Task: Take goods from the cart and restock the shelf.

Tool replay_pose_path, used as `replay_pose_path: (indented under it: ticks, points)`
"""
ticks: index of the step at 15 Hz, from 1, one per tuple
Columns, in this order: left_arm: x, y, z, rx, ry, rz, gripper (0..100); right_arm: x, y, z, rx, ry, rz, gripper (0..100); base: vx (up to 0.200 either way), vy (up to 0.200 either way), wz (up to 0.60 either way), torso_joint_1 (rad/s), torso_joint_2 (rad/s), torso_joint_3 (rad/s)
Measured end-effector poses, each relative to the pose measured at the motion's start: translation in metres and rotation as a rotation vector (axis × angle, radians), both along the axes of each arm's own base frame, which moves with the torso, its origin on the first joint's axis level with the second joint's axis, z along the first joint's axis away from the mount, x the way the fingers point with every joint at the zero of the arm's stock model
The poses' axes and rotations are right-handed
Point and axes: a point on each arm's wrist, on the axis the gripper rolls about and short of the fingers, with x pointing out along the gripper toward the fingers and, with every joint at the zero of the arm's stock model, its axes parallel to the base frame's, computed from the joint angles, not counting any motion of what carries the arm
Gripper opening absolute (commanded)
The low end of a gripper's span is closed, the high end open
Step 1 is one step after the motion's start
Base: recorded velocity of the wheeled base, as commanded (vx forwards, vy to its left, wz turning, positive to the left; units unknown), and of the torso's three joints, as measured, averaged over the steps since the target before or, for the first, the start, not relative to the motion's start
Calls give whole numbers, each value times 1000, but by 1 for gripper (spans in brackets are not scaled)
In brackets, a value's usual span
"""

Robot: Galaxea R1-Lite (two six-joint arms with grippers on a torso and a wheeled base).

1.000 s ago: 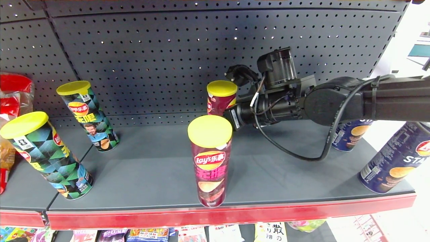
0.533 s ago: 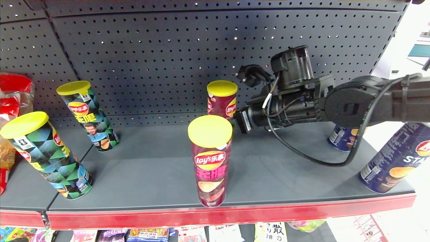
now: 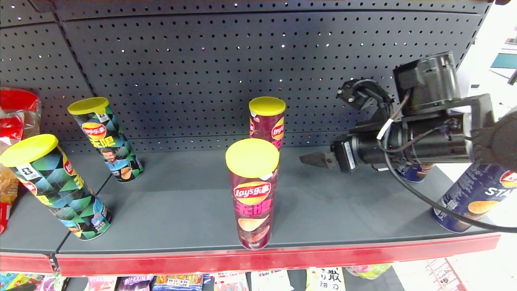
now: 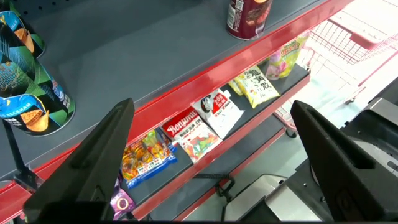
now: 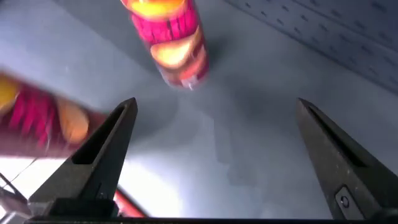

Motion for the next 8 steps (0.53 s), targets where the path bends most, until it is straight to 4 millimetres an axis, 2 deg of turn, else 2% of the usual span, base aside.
replay_pose_path:
  ticks: [4,6,8]
  points:
    - [17,-11,21,13,53,3,100,-70,-37,12,21,-53,5,100,0,0,0,0,0,0]
    - [37,-22,35,12,85,10,100,-116,-63,12,35,-115,11,100,0,0,0,0,0,0]
    - [57,-35,43,24,116,23,100,-163,-93,4,50,-188,-13,100,0,0,0,0,0,0]
